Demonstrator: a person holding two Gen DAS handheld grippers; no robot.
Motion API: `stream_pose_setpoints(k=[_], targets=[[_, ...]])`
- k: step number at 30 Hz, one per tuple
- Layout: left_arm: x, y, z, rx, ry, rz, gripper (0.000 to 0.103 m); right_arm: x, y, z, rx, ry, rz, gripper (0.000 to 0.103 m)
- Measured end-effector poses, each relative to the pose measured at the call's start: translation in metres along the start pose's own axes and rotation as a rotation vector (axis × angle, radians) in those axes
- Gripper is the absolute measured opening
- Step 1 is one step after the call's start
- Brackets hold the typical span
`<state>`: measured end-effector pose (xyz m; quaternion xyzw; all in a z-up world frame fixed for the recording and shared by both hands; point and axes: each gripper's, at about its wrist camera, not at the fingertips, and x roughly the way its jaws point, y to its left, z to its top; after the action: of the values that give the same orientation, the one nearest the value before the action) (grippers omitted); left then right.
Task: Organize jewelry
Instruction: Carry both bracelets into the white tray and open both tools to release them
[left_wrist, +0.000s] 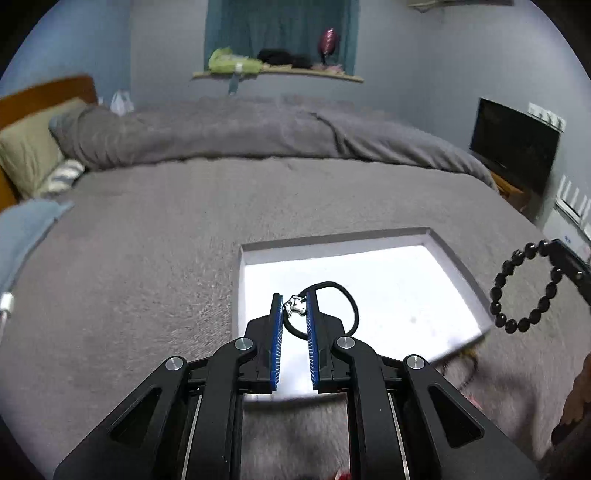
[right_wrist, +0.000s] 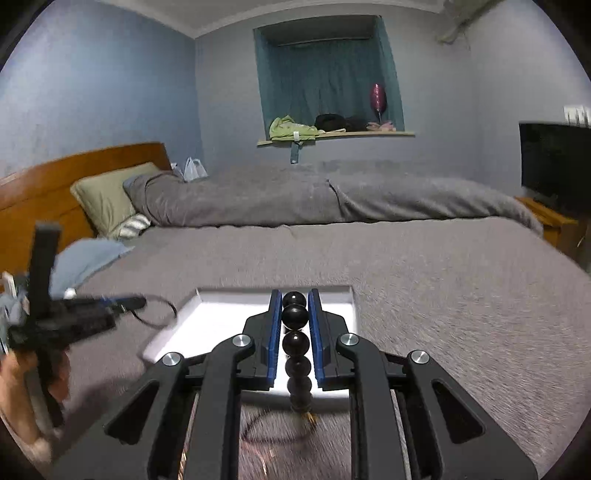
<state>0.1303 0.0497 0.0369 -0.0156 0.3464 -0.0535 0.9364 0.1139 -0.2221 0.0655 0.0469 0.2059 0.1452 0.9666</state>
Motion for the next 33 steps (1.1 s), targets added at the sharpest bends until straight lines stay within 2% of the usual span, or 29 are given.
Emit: stream_pose_setpoints(k=[3,10,14,18,25,28,33], targets=[[0.021,0.006,-0.002,-0.017,0.029,-0.011,0.013,0.028,-0.003,0.000,0.021,0.022,0.008,0.014],[0.061,0.012,-0.020,0.012,0.142,0.011,0.013,0.085,-0.010,-0.026,0.053,0.182,0.022,0.014],[0.067,0.009,-0.025,0.043,0.161,0.031,0.013,0.090,-0.012,-0.035,-0.010,0.236,-0.082,0.014],[0.071,0.004,-0.028,0.072,0.182,0.036,0.013,0.098,-0.019,-0.042,-0.026,0.315,-0.124,0.014],[0.082,0.004,-0.032,0.083,0.217,0.038,0.013,0.110,-0.015,-0.058,-0.043,0.373,-0.103,0.014],[0.082,0.006,-0.033,0.089,0.210,0.067,0.013,0.107,-0.015,-0.057,-0.039,0.371,-0.109,0.014],[0.084,0.002,-0.033,0.088,0.208,0.039,0.016,0.109,-0.015,-0.057,-0.026,0.383,-0.090,0.015]])
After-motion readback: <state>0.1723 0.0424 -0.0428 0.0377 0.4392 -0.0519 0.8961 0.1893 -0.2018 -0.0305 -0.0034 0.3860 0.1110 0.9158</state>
